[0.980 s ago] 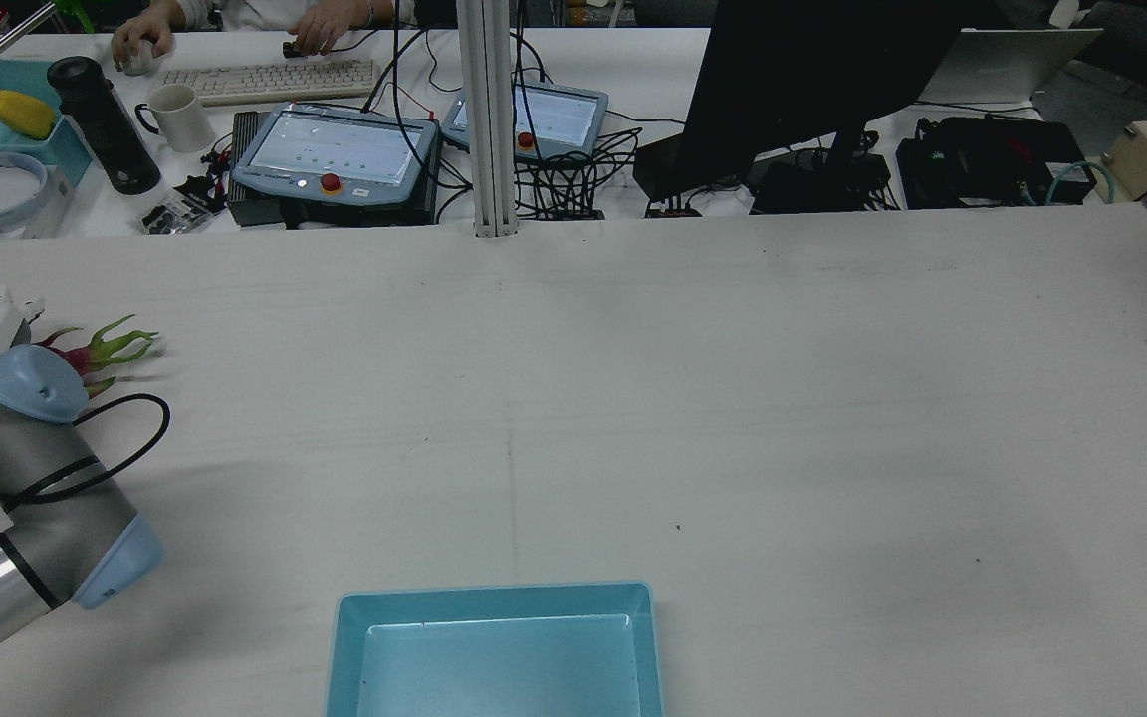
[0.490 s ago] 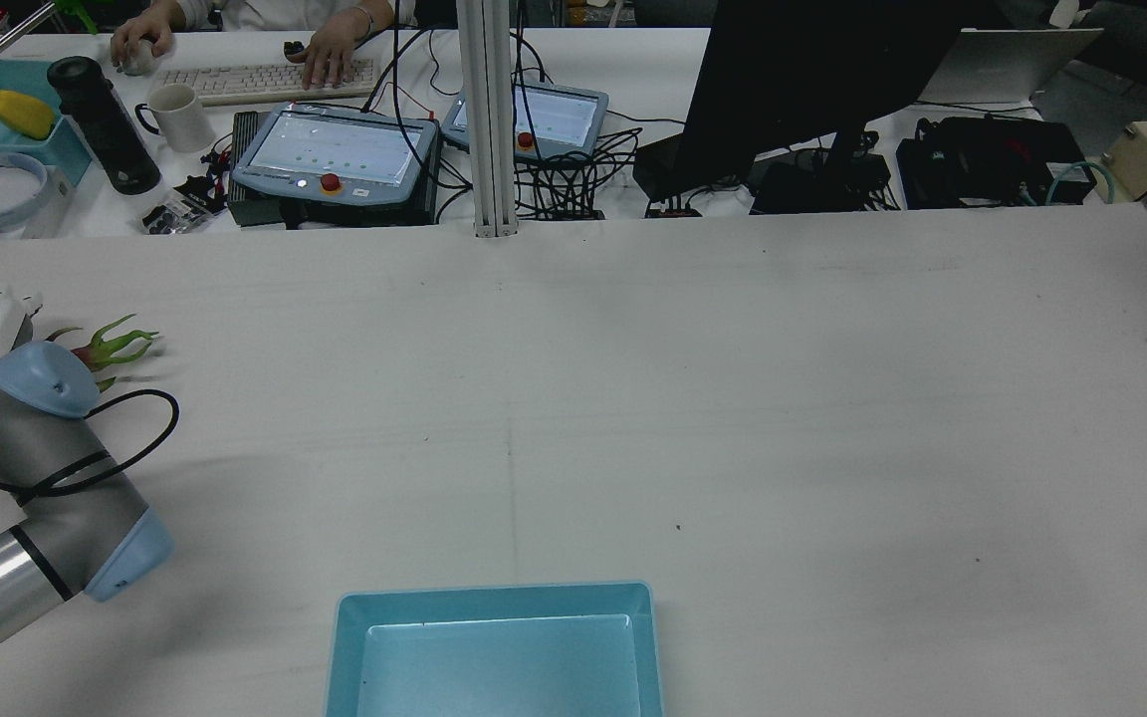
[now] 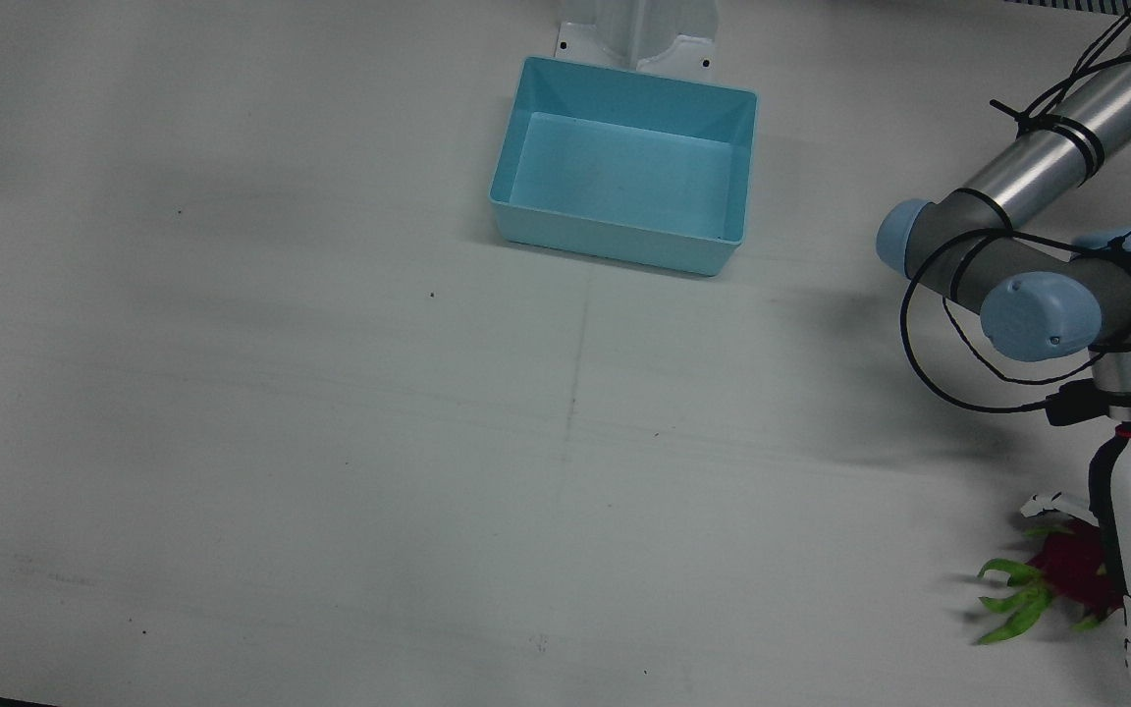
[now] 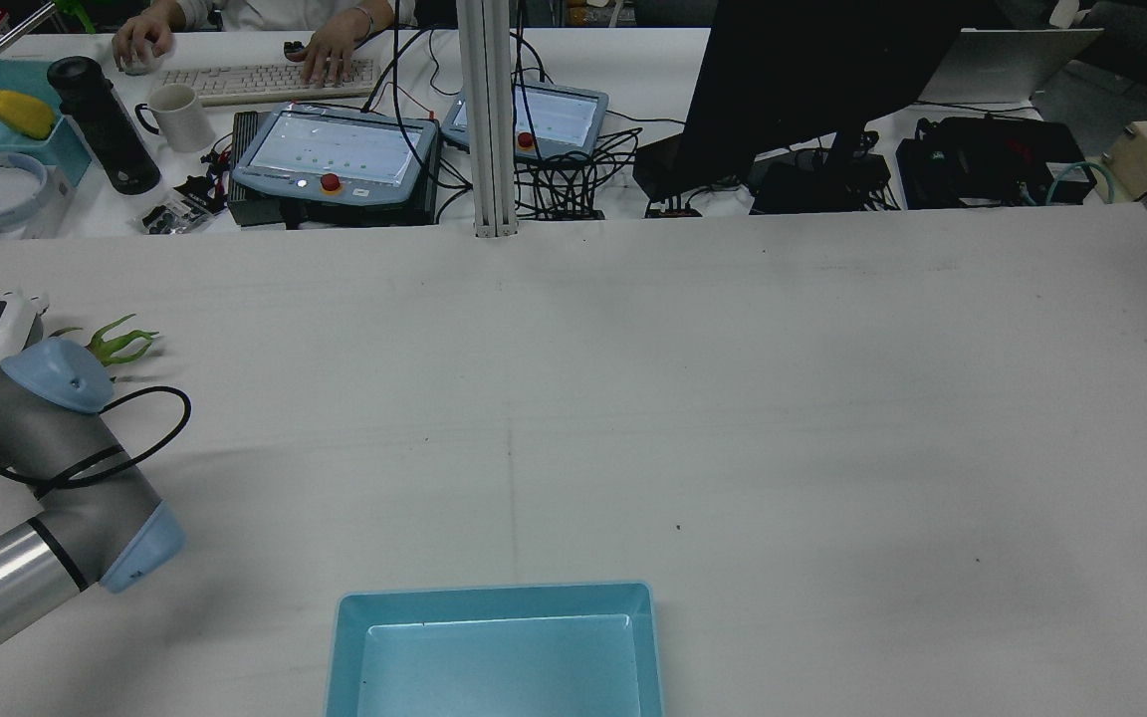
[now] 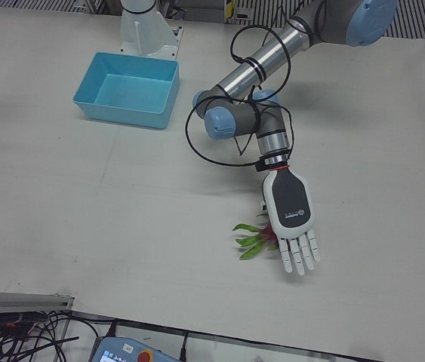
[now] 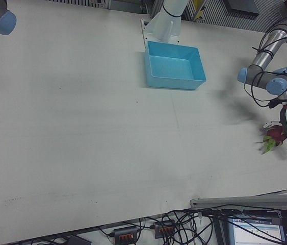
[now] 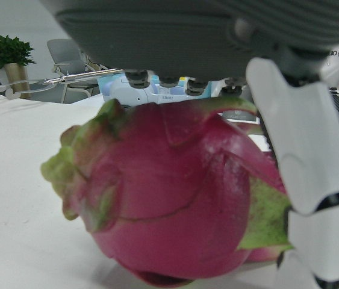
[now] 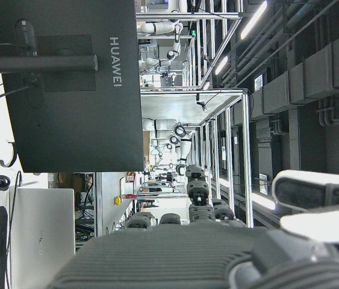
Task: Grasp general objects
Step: 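Close the left hand's fingers around the dragon fruit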
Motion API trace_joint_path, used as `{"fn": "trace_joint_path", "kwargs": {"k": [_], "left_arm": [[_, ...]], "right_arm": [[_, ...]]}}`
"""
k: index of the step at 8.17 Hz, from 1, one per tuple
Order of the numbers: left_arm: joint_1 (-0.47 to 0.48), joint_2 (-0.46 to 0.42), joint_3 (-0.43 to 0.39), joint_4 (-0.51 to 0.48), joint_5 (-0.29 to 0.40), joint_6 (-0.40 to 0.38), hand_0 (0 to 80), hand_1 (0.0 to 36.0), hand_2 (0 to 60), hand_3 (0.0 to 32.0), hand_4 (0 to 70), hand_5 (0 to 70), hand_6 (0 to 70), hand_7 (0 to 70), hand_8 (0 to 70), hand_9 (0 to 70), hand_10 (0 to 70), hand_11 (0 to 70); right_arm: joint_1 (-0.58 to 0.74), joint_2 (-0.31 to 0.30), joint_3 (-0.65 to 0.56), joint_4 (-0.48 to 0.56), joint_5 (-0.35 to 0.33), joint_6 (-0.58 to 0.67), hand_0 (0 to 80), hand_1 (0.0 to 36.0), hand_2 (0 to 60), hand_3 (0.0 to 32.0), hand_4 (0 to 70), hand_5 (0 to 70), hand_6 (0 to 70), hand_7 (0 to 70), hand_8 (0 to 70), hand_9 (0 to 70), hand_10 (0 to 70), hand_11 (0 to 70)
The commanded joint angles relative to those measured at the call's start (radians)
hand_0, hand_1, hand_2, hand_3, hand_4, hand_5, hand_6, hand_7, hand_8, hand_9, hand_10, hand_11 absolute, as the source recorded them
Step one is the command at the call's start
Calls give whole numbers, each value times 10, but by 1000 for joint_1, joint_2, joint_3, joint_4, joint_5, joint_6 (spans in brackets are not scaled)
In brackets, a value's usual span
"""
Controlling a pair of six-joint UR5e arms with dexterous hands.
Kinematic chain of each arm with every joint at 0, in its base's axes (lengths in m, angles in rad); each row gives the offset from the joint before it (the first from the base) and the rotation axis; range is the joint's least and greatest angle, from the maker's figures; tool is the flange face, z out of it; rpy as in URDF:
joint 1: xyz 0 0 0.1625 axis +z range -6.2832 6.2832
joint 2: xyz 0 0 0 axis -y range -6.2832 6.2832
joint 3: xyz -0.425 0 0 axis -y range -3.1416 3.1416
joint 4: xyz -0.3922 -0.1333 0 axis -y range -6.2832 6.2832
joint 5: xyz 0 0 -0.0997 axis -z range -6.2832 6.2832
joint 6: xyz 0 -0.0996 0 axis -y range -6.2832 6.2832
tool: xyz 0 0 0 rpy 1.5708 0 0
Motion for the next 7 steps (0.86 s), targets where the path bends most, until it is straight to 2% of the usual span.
{"fn": "trace_joint_path", "kwargs": {"k": [1,2,3,4,5,6,7], "left_arm": [[3,3,14,-4,1,2,704,360,292,0,0,326,0,85,0,3,12,56],[5,5,17,-4,1,5,698,360,299,0,0,352,0,78,0,1,15,60],[6,6,23,-4,1,6,677,359,281,0,0,423,1,63,0,0,13,56],[6,6,29,-4,1,6,642,341,275,0,17,570,60,147,2,15,31,79],[6,6,30,-4,1,6,643,337,308,0,39,523,180,300,82,124,81,151],[6,6,30,-4,1,6,650,355,415,0,48,589,274,435,175,256,165,274],[6,6,32,-6,1,6,657,360,563,0,64,700,354,482,279,377,311,475]], "right_arm": [[0,0,0,1,0,0,0,0,0,0,0,0,0,0,0,0,0,0],[0,0,0,1,0,0,0,0,0,0,0,0,0,0,0,0,0,0],[0,0,0,-1,0,0,0,0,0,0,0,0,0,0,0,0,0,0],[0,0,0,-1,0,0,0,0,0,0,0,0,0,0,0,0,0,0],[0,0,0,-1,0,0,0,0,0,0,0,0,0,0,0,0,0,0],[0,0,0,1,0,0,0,0,0,0,0,0,0,0,0,0,0,0],[0,0,0,1,0,0,0,0,0,0,0,0,0,0,0,0,0,0]]}}
